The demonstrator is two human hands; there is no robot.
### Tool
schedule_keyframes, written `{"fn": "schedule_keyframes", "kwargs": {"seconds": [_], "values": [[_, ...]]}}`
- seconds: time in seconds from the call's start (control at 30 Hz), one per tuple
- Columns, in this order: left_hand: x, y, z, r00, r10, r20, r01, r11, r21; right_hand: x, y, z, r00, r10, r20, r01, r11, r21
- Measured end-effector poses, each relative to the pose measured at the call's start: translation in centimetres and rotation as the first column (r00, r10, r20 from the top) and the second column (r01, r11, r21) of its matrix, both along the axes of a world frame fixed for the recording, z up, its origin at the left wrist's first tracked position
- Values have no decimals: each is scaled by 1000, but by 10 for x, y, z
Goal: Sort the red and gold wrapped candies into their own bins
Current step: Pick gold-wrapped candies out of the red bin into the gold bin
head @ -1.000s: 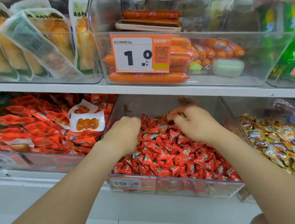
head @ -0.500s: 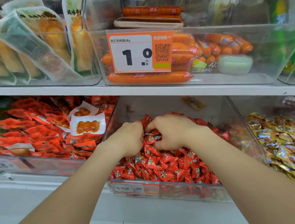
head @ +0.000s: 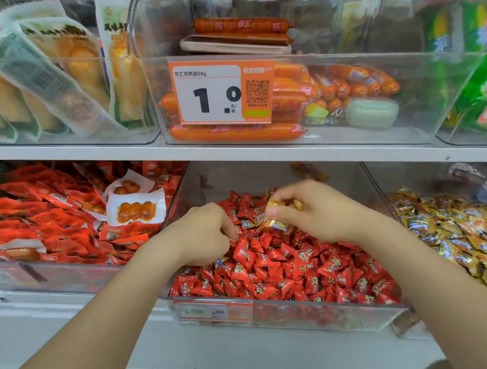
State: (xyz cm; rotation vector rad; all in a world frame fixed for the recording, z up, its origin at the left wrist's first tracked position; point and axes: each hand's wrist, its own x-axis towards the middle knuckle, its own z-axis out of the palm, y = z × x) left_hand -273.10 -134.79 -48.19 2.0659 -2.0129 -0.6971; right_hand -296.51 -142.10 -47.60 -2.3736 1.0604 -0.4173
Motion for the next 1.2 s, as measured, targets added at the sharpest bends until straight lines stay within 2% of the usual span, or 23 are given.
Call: {"fn": "schedule_keyframes", "kwargs": {"seconds": [0.17, 0.3, 0.43, 0.53, 0.7, 0.83, 0.93, 1.03, 1.1, 1.2], "values": [[-15, 2, 3, 999, 49, 17, -45, 984, -173, -22, 8, 4, 993, -106, 58, 102, 992, 70], [-26, -11, -4, 998, 53, 28, -42, 953, -300, -31, 4, -3, 976, -207, 72, 191, 964, 185], [-38, -27, -11, 988, 69, 137, -31, 965, -259, -34, 1, -7, 934, -340, 108, 315, 928, 197], [-40, -41, -23, 977, -8, 213, 57, 973, -225, -32, 1, -5, 906, -390, 163, 359, 914, 190], [-44, -53, -31, 970, -130, 207, 150, 985, -80, -32, 1, 5, 849, -472, 239, 445, 881, 159], [-41, -58, -31, 971, -145, 190, 156, 987, -45, -34, 8, 12, 898, -425, 115, 428, 904, 1], [-37, -59, -35, 977, -147, 152, 158, 985, -65, -37, 7, 12, 911, -412, -3, 411, 910, -57], [-34, -57, -37, 980, -158, 120, 169, 982, -89, -43, 4, 14, 926, -355, -131, 324, 922, -212], [-34, -54, -39, 980, -168, 106, 180, 978, -109, -44, 5, 15, 928, -298, -222, 251, 943, -217], [-35, -51, -41, 976, -195, 99, 208, 968, -142, -44, 7, 11, 901, -232, -367, 210, 973, -99]]}}
